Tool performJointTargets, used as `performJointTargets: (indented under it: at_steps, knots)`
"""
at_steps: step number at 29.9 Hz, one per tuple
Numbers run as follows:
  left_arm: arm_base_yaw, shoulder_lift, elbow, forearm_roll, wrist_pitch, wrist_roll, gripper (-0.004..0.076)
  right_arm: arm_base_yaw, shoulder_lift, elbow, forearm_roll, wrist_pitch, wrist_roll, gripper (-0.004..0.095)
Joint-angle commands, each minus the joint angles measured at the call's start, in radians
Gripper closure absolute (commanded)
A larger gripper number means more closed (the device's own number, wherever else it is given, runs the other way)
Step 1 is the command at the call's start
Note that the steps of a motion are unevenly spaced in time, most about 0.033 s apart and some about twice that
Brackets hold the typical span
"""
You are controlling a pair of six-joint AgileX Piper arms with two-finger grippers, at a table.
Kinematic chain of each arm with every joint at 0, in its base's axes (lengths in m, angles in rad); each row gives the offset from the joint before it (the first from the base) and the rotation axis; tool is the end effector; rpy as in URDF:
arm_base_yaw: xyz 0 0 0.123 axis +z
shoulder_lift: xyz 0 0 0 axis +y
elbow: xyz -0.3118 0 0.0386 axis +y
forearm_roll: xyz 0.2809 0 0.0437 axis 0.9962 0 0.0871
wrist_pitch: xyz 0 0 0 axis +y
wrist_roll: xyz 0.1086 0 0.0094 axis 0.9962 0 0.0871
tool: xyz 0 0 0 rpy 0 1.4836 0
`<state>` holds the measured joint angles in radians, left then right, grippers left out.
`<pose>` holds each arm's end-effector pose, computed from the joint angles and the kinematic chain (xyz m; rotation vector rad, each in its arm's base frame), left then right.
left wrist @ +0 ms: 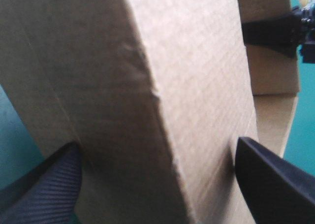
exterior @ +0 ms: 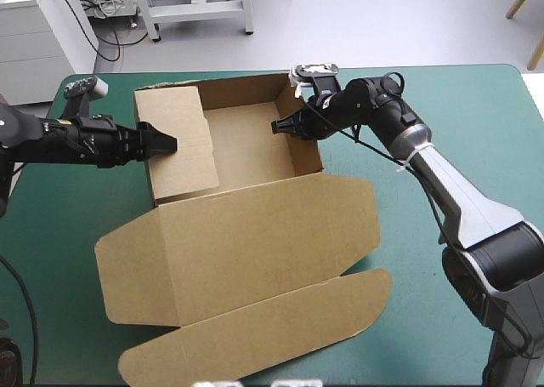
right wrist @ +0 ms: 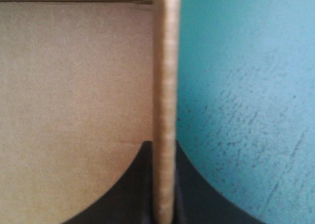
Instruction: Fold the box
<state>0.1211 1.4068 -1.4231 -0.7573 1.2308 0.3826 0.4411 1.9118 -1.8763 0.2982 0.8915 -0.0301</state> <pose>0.3174 -0.0325 0.4146 0.2000 2.4134 -0.8128 0.4374 0.2341 0.3602 -0.4501 2.3919 0.5539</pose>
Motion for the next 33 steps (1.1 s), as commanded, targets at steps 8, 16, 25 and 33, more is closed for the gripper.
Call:
performJointTargets:
  at_steps: [8, 16, 25, 33]
  knots:
    - [-0.146, -0.032, 0.032, 0.145, -0.057, -0.209, 0.0283, 0.022, -0.061, -0.029, 0.017, -0.032, 0.038, 0.0926]
    - [-0.251, -0.032, 0.032, 0.431, -0.093, -0.543, 0.0479, 0.026, -0.061, -0.029, 0.019, -0.012, 0.080, 0.0926]
    - [-0.446, -0.030, 0.032, 0.871, -0.132, -0.823, 0.0731, 0.030, -0.061, -0.029, 0.012, 0.051, 0.071, 0.0926]
    - [-0.459, 0.012, -0.006, 0.896, -0.148, -0.777, 0.0731, 0.030, -0.066, -0.029, -0.217, 0.191, 0.089, 0.0928]
